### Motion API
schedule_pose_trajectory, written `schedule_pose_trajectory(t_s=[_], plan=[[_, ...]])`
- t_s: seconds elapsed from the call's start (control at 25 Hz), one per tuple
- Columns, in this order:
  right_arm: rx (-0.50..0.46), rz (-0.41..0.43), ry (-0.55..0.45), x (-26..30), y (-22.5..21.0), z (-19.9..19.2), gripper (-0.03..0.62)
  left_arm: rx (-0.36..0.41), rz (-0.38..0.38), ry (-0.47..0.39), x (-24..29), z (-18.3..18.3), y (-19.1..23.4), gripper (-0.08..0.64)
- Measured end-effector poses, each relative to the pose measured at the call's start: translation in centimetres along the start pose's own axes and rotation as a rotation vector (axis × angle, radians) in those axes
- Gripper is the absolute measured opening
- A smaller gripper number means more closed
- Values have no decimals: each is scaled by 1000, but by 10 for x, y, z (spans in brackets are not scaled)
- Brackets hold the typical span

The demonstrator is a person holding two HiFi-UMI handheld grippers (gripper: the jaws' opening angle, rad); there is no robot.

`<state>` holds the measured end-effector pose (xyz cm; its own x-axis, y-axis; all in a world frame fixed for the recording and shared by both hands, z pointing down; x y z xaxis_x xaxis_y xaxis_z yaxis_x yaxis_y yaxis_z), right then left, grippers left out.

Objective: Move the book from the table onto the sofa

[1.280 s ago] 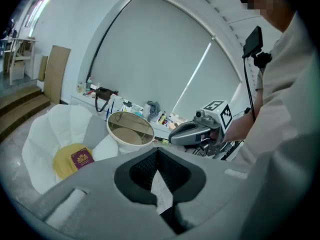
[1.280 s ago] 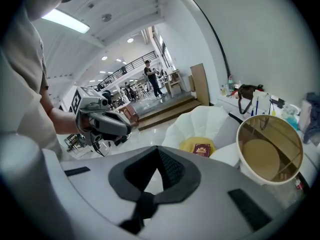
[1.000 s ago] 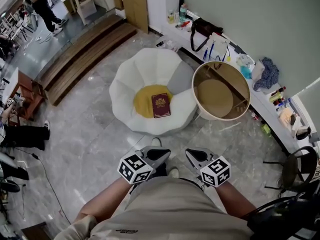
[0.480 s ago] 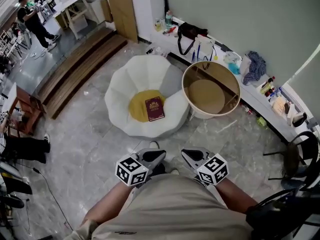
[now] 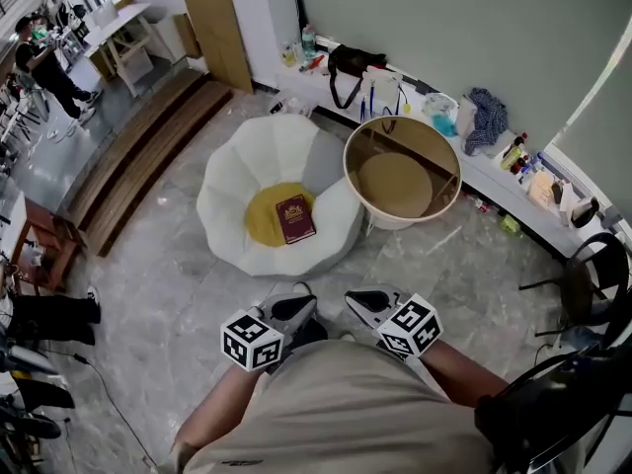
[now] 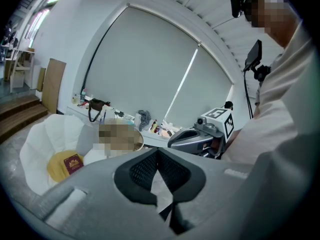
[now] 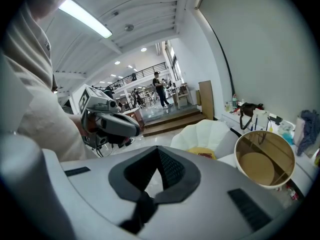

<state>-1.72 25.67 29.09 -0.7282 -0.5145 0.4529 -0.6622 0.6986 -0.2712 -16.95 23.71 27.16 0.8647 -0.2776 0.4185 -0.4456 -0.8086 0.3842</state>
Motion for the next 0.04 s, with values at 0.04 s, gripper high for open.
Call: schedule_pose_trajectory(t_s=[0.04], plan=[[-4,5,1,1,0,2,12,-3,4,-1,-1,0,1,8]])
Point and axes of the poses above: the fingertips, and each gripper's own axes: x forward along the fingers, y to its left, z out of its top, the point moved 6 cm from there along -x, backward along the fingers, and after that the axes turned 1 degree about y, right-handed, at the moved point
